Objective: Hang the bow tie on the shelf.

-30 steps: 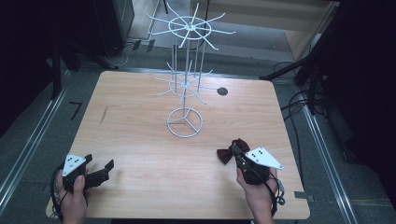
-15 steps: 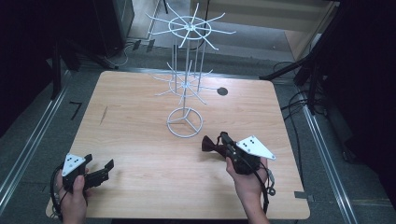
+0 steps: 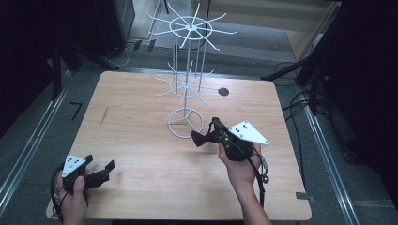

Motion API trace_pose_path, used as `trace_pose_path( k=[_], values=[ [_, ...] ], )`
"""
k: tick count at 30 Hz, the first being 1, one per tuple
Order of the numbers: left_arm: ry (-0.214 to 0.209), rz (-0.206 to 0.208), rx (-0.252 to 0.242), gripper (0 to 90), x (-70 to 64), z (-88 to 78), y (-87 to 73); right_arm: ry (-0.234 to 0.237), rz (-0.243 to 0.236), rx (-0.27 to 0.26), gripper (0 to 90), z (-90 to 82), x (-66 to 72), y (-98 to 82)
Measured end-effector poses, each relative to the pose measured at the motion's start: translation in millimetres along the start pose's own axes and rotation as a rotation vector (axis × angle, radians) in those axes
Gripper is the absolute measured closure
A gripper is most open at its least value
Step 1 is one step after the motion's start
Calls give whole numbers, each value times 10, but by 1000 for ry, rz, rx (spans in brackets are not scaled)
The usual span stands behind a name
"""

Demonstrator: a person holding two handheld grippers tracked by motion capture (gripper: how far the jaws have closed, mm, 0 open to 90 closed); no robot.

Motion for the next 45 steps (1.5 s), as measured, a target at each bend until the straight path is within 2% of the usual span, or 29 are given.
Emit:
trace_pose_path(
  k=[12,27,40,45],
  values=[
    [-3,-4,-2,144,1,-1,1,6,6,-32,900,85,35,227],
    [-3,1,2,144,-2,1,1,10,-30,-75,900,150,63,438],
    [-4,0,0,144,-1,2,1,19,-26,-65,900,246,41,523],
    [-5,1,2,144,0,1,1,23,-9,-55,900,298,12,533]
  ],
)
Point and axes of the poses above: each handheld gripper's, and its own axes: z roughly forward along the jaws, y roughly out of its top, x roughly to its left, the point moved 6 cm from there along z, roughly forward along the jaws, and after that the axes turned 8 degrees about -y, right-handed, at the moved point
